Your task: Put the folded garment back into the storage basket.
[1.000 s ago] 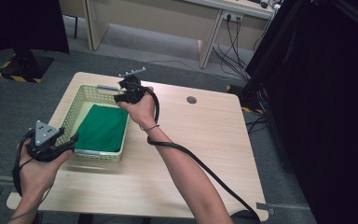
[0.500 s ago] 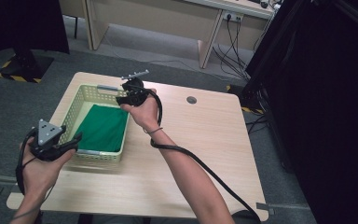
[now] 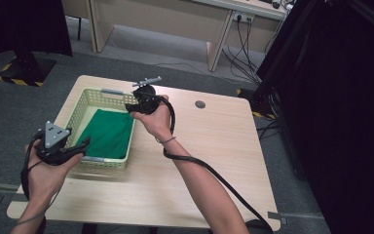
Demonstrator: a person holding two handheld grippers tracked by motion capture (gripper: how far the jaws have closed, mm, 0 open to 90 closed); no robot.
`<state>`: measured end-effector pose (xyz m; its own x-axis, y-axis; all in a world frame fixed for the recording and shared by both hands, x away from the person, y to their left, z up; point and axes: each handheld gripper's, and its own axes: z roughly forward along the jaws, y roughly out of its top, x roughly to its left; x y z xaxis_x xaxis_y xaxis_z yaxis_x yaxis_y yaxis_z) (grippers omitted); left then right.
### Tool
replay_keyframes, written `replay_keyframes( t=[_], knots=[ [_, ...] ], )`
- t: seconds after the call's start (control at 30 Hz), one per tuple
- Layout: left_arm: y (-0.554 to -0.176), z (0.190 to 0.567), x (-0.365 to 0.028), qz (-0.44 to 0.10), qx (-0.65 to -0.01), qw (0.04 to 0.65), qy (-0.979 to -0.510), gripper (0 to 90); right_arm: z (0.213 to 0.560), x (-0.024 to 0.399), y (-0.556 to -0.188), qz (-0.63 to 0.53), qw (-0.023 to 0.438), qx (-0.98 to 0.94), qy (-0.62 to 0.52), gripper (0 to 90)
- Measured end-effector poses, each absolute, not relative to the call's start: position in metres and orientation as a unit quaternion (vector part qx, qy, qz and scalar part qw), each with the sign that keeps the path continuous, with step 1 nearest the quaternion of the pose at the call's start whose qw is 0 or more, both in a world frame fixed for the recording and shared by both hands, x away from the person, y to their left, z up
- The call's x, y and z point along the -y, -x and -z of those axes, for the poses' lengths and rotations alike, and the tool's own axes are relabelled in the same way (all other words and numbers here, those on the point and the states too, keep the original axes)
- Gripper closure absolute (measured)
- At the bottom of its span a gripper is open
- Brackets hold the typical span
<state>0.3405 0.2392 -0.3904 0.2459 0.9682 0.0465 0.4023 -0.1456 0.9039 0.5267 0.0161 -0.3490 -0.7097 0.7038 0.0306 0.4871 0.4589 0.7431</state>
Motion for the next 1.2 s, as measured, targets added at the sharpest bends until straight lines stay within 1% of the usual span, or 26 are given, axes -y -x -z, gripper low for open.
replay_keyframes(
  t=[0.33,0.6,1.03,1.2],
  knots=[
    [-0.346,0.388,-0.236,-0.342,-0.504,0.414,-0.677,33.8,0.351,-0.001,-0.522,-0.388,0.145,-0.839,-0.352,44.7],
    [-0.351,0.387,-0.233,-0.340,-0.500,0.413,-0.681,32.6,0.353,0.014,-0.517,-0.393,0.148,-0.836,-0.352,41.0],
    [-0.359,0.385,-0.236,-0.344,-0.499,0.412,-0.681,31.7,0.364,0.046,-0.507,-0.392,0.153,-0.835,-0.355,40.5],
    [-0.364,0.386,-0.234,-0.340,-0.492,0.408,-0.690,31.9,0.368,0.058,-0.503,-0.389,0.159,-0.836,-0.353,40.3]
  ],
)
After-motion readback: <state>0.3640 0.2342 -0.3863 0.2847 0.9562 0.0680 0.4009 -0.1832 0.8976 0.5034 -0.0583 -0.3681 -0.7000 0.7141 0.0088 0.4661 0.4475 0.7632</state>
